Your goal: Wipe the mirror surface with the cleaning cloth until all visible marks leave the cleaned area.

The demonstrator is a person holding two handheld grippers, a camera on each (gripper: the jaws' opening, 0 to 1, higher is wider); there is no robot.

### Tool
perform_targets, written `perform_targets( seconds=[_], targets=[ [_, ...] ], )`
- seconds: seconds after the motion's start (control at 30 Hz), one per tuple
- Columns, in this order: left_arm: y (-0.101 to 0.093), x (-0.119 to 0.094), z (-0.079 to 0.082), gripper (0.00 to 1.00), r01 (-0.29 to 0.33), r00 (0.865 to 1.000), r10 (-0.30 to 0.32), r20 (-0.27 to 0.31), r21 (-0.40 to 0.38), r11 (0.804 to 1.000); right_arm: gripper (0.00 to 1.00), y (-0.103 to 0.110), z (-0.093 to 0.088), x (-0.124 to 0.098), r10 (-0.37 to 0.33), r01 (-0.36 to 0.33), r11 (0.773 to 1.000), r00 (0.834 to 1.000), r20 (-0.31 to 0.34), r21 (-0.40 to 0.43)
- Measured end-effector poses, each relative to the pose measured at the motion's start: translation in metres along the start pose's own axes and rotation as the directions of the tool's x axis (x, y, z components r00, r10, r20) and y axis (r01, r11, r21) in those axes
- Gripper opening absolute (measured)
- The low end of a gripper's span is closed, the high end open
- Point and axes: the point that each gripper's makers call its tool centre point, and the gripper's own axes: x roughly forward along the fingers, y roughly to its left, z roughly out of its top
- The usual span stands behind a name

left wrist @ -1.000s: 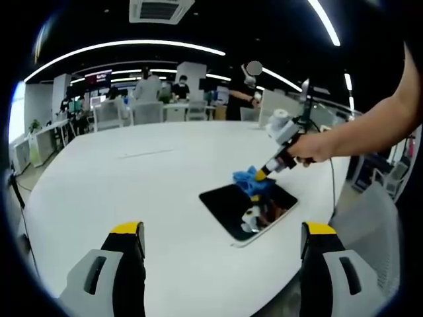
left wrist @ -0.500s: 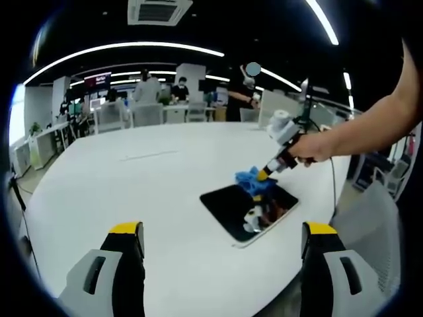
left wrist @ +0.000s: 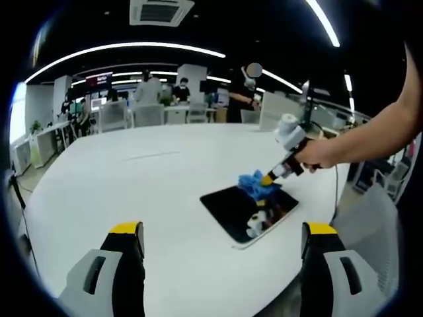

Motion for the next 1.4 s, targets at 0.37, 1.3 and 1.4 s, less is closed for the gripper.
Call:
perform_targets(
  seconds=[0.37,1.3,1.4],
  targets=[
    [-0.002,0.000,0.000,0.99,0.006,1.000,-0.006,-0.003,0.003,1.000,0.00,0.015,-0.021,-0.011,0.026,-0.027,0.999,1.000,0.017,0.033],
    [-0.003,0.001,-0.002,0.99,0.013,1.000,-0.012,-0.007,0.019,1.000,0.00,0.045,-0.073,-0.037,0.066,-0.068,0.997,0.997,0.045,0.047],
    [-0.004,0.001,-0.003,0.99,0.015,1.000,-0.015,-0.010,0.023,1.000,0.00,0.048,-0.077,-0.039,0.069,-0.071,0.997,0.997,0.041,0.042]
  ],
)
